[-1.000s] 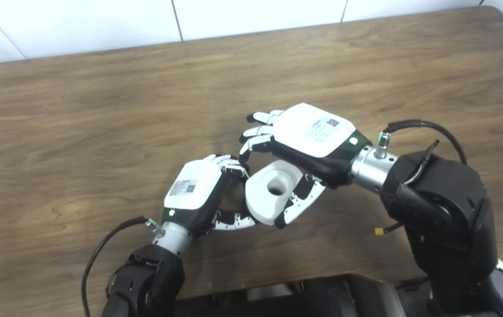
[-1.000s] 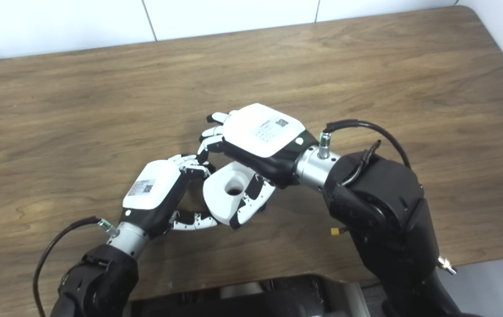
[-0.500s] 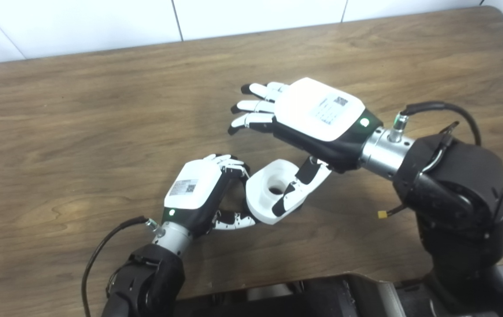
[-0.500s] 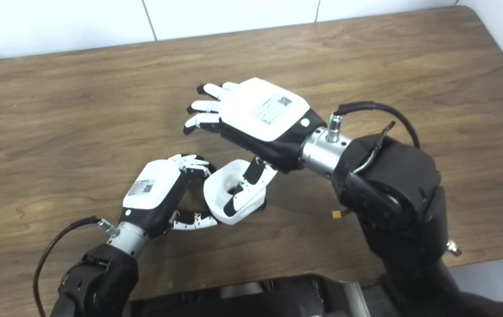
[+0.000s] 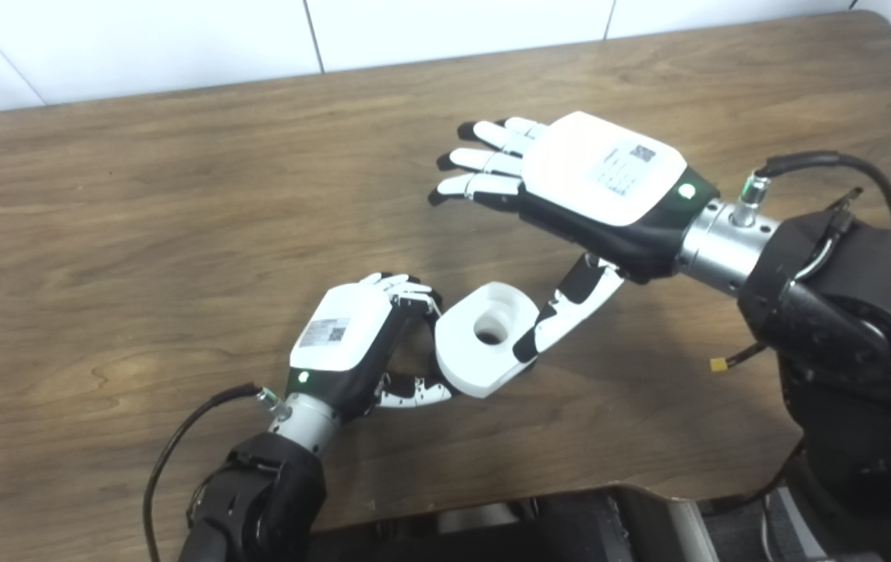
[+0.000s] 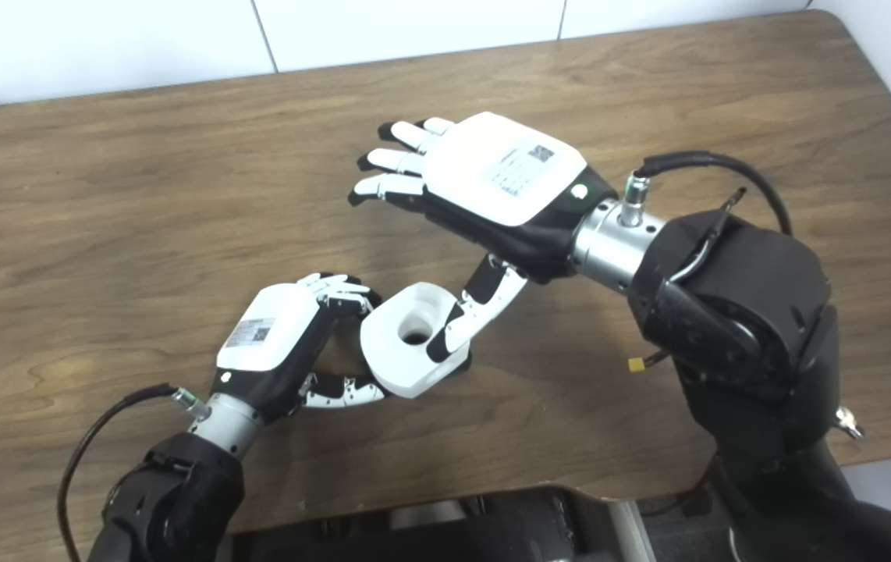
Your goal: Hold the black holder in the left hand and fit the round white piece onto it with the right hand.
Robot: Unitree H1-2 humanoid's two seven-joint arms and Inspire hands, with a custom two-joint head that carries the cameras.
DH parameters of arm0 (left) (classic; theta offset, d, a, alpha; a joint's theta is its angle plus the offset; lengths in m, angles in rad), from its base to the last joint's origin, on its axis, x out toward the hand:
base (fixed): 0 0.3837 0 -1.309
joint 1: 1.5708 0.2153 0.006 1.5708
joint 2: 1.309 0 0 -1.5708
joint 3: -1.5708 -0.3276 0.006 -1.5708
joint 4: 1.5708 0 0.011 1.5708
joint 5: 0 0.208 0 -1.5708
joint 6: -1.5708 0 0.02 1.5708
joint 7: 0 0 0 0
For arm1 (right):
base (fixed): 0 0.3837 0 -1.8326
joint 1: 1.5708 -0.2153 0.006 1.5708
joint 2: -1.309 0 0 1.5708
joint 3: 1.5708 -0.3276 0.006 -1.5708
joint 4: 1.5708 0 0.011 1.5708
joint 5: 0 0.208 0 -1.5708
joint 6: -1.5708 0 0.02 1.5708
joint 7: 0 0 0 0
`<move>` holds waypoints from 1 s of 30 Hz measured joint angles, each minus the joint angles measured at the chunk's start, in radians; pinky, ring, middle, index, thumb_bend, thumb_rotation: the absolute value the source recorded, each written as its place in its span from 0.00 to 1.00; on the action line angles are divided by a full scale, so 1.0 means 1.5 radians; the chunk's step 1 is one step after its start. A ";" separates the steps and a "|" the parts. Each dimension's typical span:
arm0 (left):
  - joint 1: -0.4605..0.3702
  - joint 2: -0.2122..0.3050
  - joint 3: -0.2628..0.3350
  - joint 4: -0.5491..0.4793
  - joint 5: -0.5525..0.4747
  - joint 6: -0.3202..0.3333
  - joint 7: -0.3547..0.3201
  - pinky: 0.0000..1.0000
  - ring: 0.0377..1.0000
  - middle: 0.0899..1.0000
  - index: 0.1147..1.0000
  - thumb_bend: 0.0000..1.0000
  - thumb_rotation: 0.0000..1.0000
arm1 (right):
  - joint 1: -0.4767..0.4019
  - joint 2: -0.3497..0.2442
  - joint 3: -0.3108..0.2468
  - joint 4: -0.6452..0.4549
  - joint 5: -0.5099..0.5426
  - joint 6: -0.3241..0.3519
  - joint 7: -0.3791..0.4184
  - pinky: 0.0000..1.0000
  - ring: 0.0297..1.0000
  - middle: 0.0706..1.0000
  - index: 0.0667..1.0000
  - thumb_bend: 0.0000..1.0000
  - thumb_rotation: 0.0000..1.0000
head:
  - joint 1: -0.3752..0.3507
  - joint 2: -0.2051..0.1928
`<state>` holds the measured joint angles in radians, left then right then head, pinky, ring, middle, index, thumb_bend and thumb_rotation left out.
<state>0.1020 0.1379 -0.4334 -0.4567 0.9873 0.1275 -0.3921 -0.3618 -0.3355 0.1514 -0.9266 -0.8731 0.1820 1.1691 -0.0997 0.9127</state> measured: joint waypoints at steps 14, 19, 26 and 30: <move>-0.011 0.009 0.006 0.000 -0.001 -0.001 -0.010 0.88 0.83 0.79 0.70 0.78 0.22 | 0.011 -0.017 -0.016 0.000 0.008 0.000 0.000 0.98 1.00 0.93 0.86 1.00 0.52 | 0.005 -0.007; -0.017 0.018 0.010 0.000 -0.010 -0.004 -0.015 0.87 0.83 0.81 0.83 0.87 0.24 | 0.020 -0.020 -0.020 0.000 0.008 0.000 0.000 0.98 1.00 0.93 0.86 1.00 0.54 | 0.006 -0.009; -0.017 0.021 0.025 0.005 -0.029 -0.016 -0.013 0.86 0.83 0.83 0.88 0.94 0.28 | 0.035 -0.033 -0.022 0.000 0.004 0.001 -0.001 0.97 1.00 0.93 0.85 1.00 0.56 | 0.013 -0.011; -0.017 0.026 0.036 0.004 -0.029 -0.020 -0.014 0.87 0.84 0.85 0.91 0.96 0.31 | 0.041 -0.033 -0.021 0.000 -0.004 0.003 -0.001 0.97 1.00 0.93 0.85 1.00 0.56 | 0.021 -0.015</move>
<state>0.0759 0.1762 -0.3800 -0.4514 0.9437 0.0978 -0.4133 -0.3001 -0.3851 0.1196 -0.9269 -0.8786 0.1870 1.1673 -0.0675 0.8897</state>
